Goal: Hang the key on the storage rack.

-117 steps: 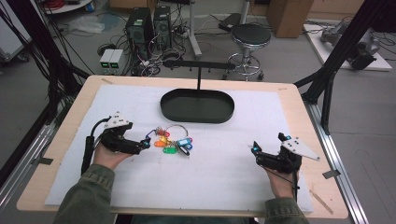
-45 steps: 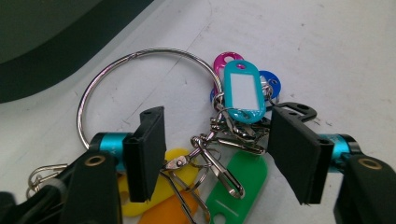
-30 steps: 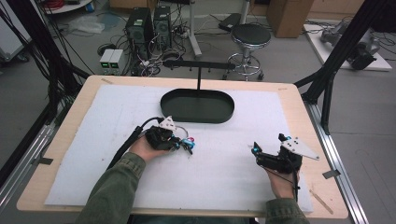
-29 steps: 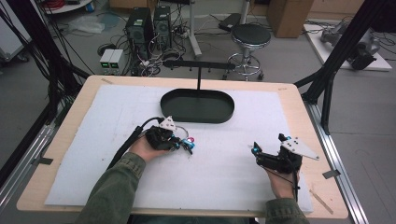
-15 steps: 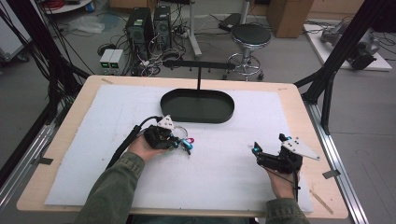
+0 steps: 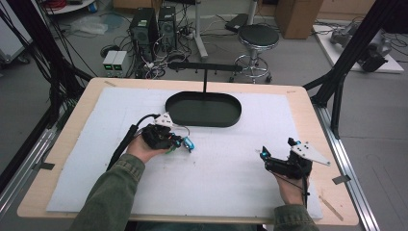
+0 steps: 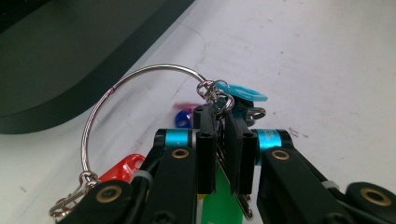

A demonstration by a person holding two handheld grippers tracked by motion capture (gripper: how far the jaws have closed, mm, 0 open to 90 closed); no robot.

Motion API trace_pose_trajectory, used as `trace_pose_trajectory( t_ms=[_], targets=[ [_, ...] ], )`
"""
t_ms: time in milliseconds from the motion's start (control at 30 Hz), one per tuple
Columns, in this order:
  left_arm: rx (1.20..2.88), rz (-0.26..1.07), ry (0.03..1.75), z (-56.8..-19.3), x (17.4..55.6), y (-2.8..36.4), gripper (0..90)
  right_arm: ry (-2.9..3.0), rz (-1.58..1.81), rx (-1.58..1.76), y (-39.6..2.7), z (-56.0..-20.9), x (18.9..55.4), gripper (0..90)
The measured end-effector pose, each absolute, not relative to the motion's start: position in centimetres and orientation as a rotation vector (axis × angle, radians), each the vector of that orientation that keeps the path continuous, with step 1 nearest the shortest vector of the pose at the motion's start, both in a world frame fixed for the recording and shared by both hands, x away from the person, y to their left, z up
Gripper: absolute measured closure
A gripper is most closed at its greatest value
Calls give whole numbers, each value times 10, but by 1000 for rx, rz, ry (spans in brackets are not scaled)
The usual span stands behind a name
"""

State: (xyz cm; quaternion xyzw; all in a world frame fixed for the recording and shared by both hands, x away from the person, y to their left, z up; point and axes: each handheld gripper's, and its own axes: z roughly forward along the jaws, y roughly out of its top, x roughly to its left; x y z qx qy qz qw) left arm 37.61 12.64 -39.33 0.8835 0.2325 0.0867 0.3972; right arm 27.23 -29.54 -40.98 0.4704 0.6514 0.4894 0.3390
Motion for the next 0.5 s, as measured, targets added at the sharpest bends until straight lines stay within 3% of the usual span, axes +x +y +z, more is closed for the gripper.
trace_pose_trajectory(
  t_ms=[500],
  targets=[
    [2227,287,543,-359,376,128,830,1692,1277,1226,-296,-409,272,5]
  ],
)
